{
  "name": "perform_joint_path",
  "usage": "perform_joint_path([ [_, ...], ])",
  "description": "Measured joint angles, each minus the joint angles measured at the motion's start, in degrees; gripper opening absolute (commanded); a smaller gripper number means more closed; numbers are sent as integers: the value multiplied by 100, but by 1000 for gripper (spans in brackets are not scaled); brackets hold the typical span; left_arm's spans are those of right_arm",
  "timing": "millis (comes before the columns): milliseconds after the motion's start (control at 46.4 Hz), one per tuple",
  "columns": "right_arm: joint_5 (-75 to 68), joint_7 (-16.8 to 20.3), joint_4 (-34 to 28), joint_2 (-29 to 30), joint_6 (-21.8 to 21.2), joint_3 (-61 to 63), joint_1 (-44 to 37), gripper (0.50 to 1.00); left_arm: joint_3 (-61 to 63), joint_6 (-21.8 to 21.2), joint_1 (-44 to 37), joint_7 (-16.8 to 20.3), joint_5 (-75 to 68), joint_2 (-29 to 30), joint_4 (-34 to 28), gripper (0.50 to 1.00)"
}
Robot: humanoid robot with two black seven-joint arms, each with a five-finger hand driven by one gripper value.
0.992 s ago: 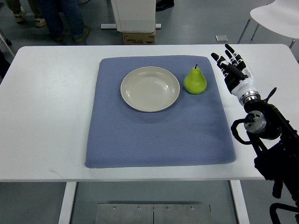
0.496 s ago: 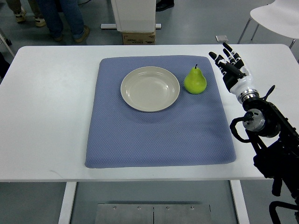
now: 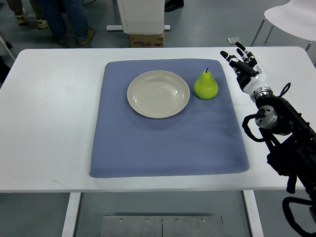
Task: Place pear on plate with right hand
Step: 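Move the open right hand toward the green pear beside the plate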
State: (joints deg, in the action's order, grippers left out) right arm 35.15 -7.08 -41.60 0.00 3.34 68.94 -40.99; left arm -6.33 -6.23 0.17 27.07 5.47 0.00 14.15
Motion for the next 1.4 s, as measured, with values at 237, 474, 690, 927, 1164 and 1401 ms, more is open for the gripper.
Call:
perform_joint_path([
  [237,-6,-36,134,0,0,-451,-125,1000,0,0,0,0,0,0,0,1000],
  [474,-515,-285,743,-80,16,-1570,-652,998,0,0,1,0,-3,0,0,1000],
  [690,-945,-389,1123,-85,49,-2090,-949,1000,0,-1,0,0,-2,0,0,1000],
  [927,-718,-385,1560,0,23,-1980,-1055,1000,0,-1,0,0,-2,0,0,1000],
  [1164,-289,-387,1602,0,-13,-1915,-1058,1000,0,-1,0,0,-2,0,0,1000],
  [1401,-82,-457,1578,0,-352,-1963,-1027,1000,0,-1,0,0,-2,0,0,1000],
])
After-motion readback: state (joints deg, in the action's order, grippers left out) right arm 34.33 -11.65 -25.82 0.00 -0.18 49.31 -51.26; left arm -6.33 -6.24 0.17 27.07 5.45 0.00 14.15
